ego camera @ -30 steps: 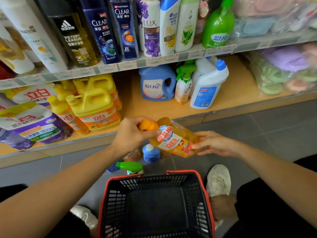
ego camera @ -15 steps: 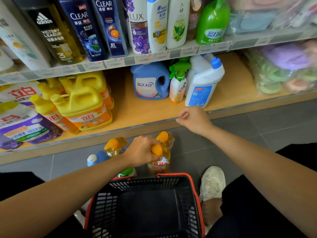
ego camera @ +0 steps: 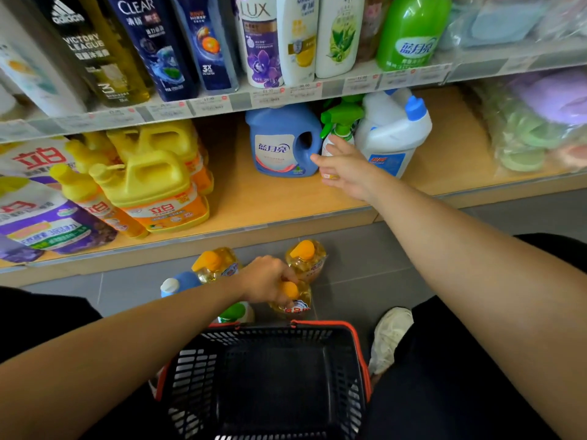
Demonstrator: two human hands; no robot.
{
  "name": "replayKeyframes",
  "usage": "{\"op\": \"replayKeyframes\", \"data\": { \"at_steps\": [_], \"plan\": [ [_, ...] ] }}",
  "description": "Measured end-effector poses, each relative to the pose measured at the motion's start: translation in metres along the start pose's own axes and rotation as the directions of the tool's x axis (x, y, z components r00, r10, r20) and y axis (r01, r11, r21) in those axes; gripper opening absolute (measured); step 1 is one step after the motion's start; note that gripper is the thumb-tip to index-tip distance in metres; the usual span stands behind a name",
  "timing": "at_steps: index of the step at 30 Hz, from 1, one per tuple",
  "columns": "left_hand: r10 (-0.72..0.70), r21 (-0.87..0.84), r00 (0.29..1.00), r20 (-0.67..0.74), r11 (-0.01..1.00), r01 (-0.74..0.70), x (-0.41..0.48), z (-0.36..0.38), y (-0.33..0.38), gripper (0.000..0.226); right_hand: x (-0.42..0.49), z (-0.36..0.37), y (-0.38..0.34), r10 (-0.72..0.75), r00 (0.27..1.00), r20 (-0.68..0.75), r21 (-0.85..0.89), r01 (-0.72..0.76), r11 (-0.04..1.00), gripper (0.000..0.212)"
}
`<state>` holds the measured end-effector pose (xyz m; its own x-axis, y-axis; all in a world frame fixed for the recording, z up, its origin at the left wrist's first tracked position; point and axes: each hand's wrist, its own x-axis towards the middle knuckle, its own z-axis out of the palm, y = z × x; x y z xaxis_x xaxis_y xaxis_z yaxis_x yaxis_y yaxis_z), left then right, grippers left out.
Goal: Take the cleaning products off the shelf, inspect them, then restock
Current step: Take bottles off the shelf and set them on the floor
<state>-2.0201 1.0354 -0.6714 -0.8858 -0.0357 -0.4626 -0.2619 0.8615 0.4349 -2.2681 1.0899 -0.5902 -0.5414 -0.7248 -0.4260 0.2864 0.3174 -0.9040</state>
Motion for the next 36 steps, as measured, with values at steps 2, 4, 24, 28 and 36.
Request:
{"op": "replayKeyframes", "data": {
  "at_steps": [2, 4, 24, 28, 36],
  "plan": [
    [0.011, -0.128, 1.0, 0.0, 0.992, -0.011, -0.003, -0.011, -0.004, 0.04, 0.008, 0.002, -0.007, -0.033, 0.999, 0.012, 0.037, 0.032, 0.999, 0.084],
    [0.014, -0.235, 0.997, -0.071, 0.971, -0.031, -0.008, -0.022, -0.005, 0.04, 0.015, 0.003, -0.012, -0.048, 0.999, 0.003, 0.085, 0.048, 0.995, 0.077],
    [-0.223, -0.615, 0.791, -0.57, 0.754, -0.231, -0.041, -0.112, -0.003, 0.076, -0.08, 0.032, -0.045, -0.468, 0.881, 0.064, -0.318, 0.463, 0.827, 0.01],
    [-0.158, -0.714, 0.855, -0.494, 0.636, -0.295, -0.044, -0.105, 0.008, 0.087, -0.107, 0.043, -0.061, -0.467, 0.87, 0.154, -0.086, 0.483, 0.871, 0.017],
    [-0.23, -0.706, 0.787, -0.573, 0.626, -0.331, -0.063, -0.115, 0.003, 0.066, -0.103, 0.034, -0.08, -0.409, 0.911, 0.056, -0.202, 0.411, 0.889, 0.033]
  ]
}}
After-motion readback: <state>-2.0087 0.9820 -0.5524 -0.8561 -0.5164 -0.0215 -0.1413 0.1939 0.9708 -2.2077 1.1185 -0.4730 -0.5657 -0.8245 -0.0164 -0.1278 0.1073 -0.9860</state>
